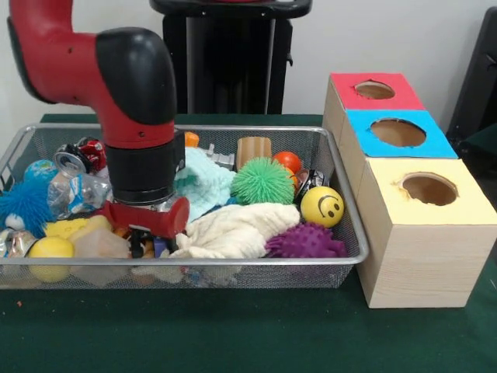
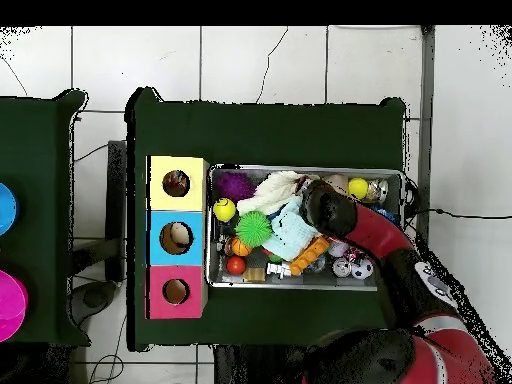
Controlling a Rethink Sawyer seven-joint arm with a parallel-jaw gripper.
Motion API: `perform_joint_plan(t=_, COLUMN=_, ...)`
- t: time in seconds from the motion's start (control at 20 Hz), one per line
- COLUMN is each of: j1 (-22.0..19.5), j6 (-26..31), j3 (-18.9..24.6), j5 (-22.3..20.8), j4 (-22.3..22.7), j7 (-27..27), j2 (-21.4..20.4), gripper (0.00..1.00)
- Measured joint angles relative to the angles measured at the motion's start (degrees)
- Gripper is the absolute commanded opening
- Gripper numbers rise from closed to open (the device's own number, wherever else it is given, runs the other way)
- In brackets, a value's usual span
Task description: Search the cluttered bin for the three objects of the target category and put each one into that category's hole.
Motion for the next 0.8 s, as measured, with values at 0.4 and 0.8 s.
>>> perform_joint_plan(t=0.4, j1=-5.29, j6=3.20, j3=8.97, j5=-0.48, j4=2.99, j7=0.02, j2=0.28, gripper=1.00)
perform_joint_plan(t=0.8, j1=-0.98, j6=-0.24, j3=11.70, j5=-5.48, j4=6.19, j7=0.02, j2=-1.43, gripper=1.00)
